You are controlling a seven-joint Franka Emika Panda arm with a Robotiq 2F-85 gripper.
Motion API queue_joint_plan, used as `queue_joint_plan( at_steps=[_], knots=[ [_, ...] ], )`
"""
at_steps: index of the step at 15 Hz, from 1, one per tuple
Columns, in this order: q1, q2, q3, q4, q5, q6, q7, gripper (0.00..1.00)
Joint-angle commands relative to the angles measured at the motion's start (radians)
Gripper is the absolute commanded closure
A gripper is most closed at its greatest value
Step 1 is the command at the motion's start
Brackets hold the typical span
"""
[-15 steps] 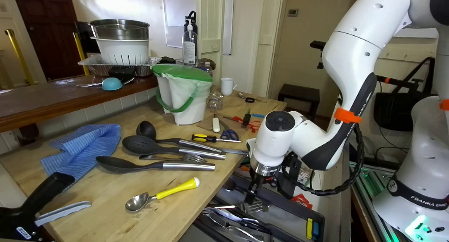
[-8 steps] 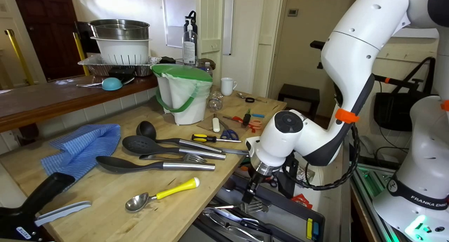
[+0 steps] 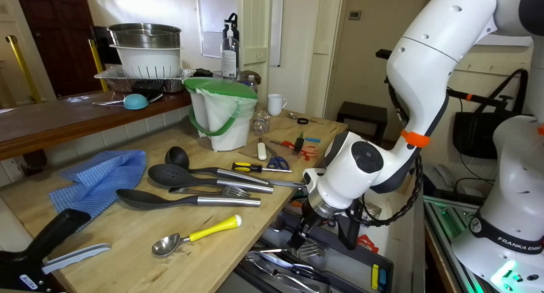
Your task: Remove a spoon from the cutlery drawer and put it on the table
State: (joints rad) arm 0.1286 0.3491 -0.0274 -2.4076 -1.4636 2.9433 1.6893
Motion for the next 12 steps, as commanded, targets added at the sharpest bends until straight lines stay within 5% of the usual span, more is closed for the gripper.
queue_joint_plan(
  at_steps=[1, 12],
  knots=[
    [0.029, 0.091, -0.009, 0.063, -0.058, -0.037, 0.175, 0.00],
    [0.069, 0.201, -0.007, 0.120, -0.036, -0.191, 0.418, 0.00]
  ],
)
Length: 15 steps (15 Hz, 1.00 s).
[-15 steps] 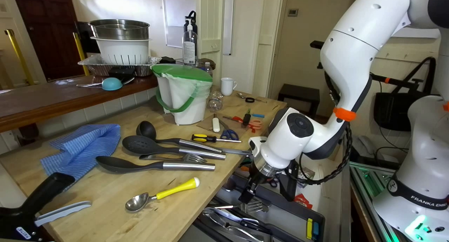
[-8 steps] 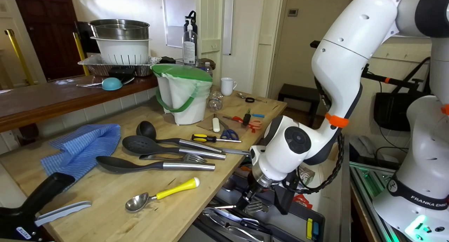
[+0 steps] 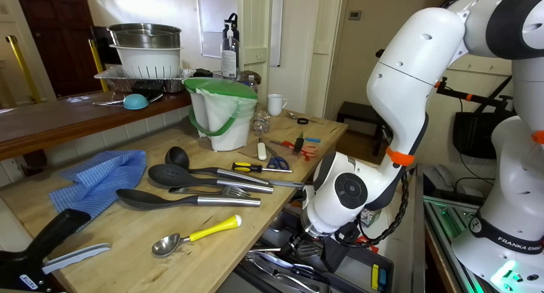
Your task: Remove a spoon from the cutlery drawer and put it on the table
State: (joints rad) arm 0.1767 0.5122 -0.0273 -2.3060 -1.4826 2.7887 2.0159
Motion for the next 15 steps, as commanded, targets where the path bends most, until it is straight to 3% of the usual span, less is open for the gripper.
queue_joint_plan(
  at_steps=[1, 4, 7, 8, 9, 13, 15],
  knots=[
    [0.020, 0.037, -0.009, 0.017, -0.019, -0.038, 0.109, 0.00],
    [0.020, 0.022, -0.017, 0.001, -0.038, -0.032, 0.192, 0.02],
    [0.013, 0.016, -0.020, -0.007, -0.034, -0.027, 0.243, 0.16],
    [0.009, 0.026, -0.018, -0.002, -0.020, -0.027, 0.237, 0.36],
    [0.005, 0.032, -0.017, 0.001, -0.014, -0.021, 0.226, 0.35],
    [-0.010, 0.051, -0.023, 0.007, 0.018, -0.016, 0.179, 0.61],
    [-0.020, 0.062, -0.024, 0.012, 0.036, -0.012, 0.148, 0.61]
  ],
)
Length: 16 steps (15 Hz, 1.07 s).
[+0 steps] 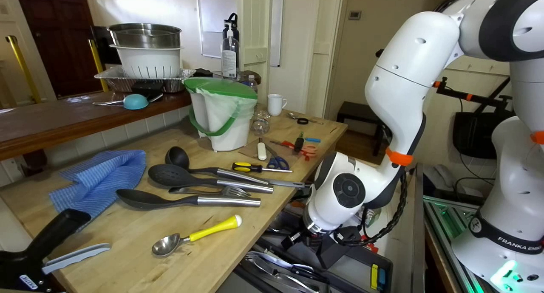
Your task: Remove a spoon from the cutlery drawer and put it on the table
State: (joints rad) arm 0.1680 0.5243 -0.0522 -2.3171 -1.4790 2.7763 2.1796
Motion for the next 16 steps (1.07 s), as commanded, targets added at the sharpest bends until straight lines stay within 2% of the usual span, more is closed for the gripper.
queue_joint_plan(
  at_steps=[1, 2, 5, 8, 9, 10, 11, 13, 16],
  knots=[
    [-0.017, 0.054, 0.003, 0.027, 0.044, 0.005, -0.037, 0.54],
    [-0.021, 0.062, 0.006, 0.035, 0.061, 0.006, -0.063, 0.42],
    [-0.026, 0.092, 0.019, 0.063, 0.109, 0.008, -0.136, 0.19],
    [-0.030, 0.120, 0.040, 0.090, 0.183, -0.007, -0.236, 0.11],
    [-0.037, 0.136, 0.049, 0.101, 0.219, -0.010, -0.284, 0.04],
    [-0.044, 0.149, 0.056, 0.111, 0.254, -0.017, -0.330, 0.08],
    [-0.050, 0.157, 0.066, 0.118, 0.291, -0.030, -0.374, 0.34],
    [-0.055, 0.155, 0.080, 0.125, 0.345, -0.063, -0.431, 0.36],
    [-0.051, 0.128, 0.089, 0.116, 0.386, -0.087, -0.462, 0.58]
  ],
)
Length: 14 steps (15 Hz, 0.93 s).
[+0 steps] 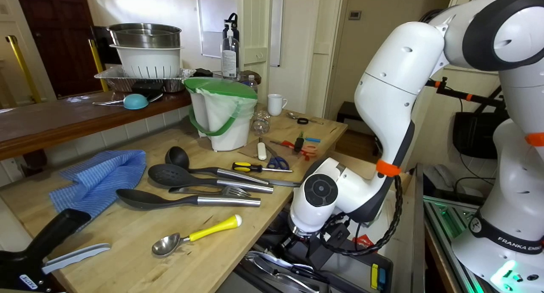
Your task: Remove a spoon from the cutlery drawer and put it on the table
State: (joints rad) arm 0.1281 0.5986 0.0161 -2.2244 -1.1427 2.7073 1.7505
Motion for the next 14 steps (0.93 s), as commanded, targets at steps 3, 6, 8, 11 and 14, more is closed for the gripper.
queue_joint_plan(
  at_steps=[3, 6, 8, 11, 14],
  knots=[
    [0.006, 0.025, 0.019, 0.005, 0.038, -0.013, -0.002, 0.81],
    [0.008, -0.020, 0.033, -0.037, 0.016, 0.015, -0.004, 1.00],
    [-0.005, -0.059, 0.050, -0.081, 0.027, 0.020, -0.041, 1.00],
    [-0.022, -0.108, 0.087, -0.149, 0.077, -0.004, -0.105, 1.00],
    [-0.003, -0.173, 0.093, -0.219, 0.067, -0.019, -0.059, 1.00]
  ],
)
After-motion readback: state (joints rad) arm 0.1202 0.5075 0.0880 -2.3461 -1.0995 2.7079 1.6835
